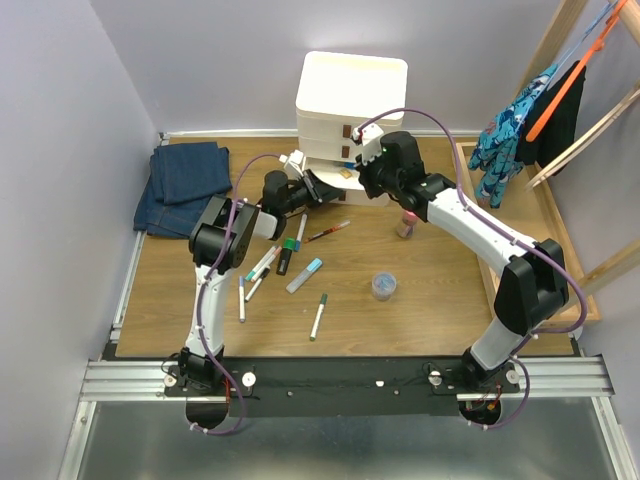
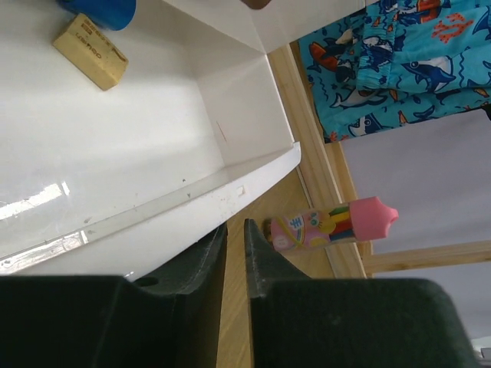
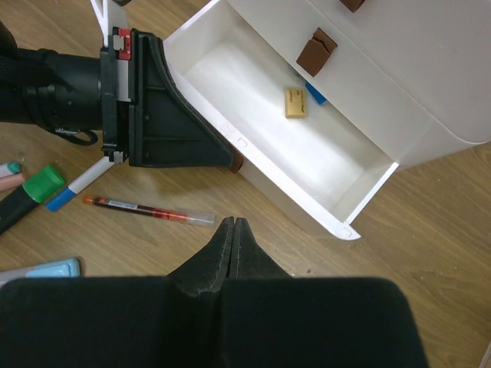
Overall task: Sort the stationery into containers
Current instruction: Close the drawer in the storage box.
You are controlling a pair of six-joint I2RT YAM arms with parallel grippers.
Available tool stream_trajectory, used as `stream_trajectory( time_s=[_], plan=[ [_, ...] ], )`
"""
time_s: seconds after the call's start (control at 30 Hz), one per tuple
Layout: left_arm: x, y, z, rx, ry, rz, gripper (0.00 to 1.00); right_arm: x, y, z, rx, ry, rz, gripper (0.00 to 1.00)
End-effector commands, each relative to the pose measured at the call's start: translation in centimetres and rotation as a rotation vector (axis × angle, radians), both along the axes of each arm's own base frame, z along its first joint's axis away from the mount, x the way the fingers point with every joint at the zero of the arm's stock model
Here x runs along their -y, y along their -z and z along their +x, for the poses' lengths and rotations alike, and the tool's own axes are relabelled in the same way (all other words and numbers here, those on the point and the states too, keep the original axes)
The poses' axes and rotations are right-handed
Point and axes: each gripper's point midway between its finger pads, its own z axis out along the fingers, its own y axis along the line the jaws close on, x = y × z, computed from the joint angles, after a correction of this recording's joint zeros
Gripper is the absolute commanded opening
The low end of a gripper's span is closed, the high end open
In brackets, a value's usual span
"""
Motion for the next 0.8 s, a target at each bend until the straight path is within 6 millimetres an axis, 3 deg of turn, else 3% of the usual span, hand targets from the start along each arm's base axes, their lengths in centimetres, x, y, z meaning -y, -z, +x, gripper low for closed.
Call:
stream_trajectory(
  time_s=[0.0, 0.37, 0.77],
  plan=[
    [0.2, 1.3, 2.6, 0.002, -0.054, 0.033, 0.28, 0.6, -1.0, 0.3, 0.037, 0.026, 0.011, 0.01],
    [0.2, 2.3, 6.8, 0.017, -0.127, 0.111, 0.46, 1.2, -0.6, 1.0, 0.036, 0.076, 0.010, 0.01],
    [-0.2, 2.5, 9.7, 0.025, -0.208, 0.153, 0.57, 0.8, -0.1, 1.9, 0.025, 0.093, 0.021, 0.01]
  ],
)
